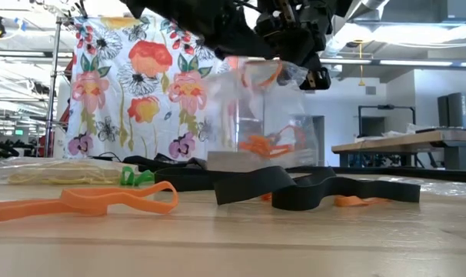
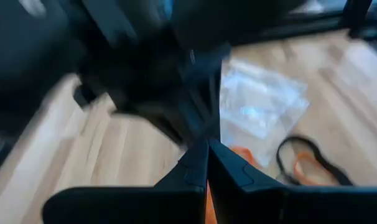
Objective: Sort rubber bands
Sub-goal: Put the orange rubber band into the transparent zip bag
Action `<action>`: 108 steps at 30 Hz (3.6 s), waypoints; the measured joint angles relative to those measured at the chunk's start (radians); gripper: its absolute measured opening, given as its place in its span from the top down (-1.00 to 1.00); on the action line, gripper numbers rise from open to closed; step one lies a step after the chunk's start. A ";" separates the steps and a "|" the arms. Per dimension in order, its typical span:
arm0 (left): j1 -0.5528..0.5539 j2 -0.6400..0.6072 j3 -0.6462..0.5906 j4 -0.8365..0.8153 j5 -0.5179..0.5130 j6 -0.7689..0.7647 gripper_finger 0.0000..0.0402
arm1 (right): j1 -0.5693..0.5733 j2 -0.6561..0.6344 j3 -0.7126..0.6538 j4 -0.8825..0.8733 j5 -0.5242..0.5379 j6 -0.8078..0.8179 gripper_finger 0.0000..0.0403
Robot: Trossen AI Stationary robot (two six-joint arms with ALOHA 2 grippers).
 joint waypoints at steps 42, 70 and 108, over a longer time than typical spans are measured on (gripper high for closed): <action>-0.161 -0.103 -0.001 -0.344 -0.106 -0.170 0.67 | -0.004 0.000 0.000 -0.034 -0.021 -0.039 0.97; -0.476 0.283 0.034 0.029 -0.795 0.755 0.81 | -0.002 0.000 0.000 -0.036 -0.021 -0.027 0.97; -0.305 0.282 0.036 0.188 -0.870 1.362 0.81 | -0.001 0.000 0.000 -0.041 -0.022 -0.030 0.97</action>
